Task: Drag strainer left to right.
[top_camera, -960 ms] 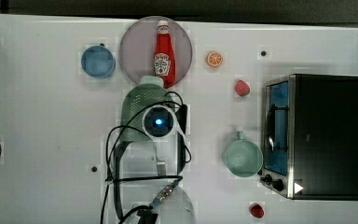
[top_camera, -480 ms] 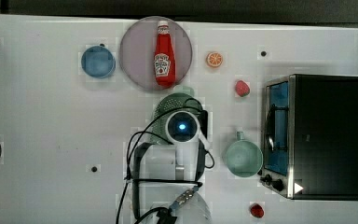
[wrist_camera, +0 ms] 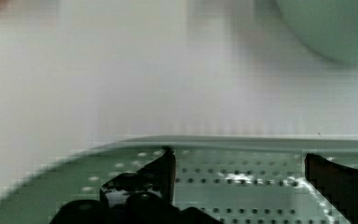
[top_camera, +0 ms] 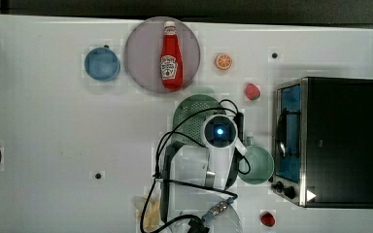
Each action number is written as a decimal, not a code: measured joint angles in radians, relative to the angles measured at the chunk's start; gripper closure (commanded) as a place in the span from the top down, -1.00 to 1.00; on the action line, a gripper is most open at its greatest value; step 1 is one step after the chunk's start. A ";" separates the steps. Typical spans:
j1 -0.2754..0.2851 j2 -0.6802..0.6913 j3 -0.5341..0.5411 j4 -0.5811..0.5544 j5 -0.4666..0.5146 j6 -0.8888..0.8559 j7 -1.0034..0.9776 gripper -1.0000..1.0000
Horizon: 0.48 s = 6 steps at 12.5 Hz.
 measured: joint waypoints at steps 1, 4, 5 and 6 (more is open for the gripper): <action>-0.010 -0.001 -0.003 0.000 -0.016 0.004 -0.006 1.00; -0.040 -0.022 0.010 -0.002 -0.033 -0.024 -0.062 1.00; -0.038 -0.040 0.012 0.000 -0.027 -0.047 -0.104 1.00; -0.042 -0.076 0.027 -0.004 -0.027 -0.074 -0.145 1.00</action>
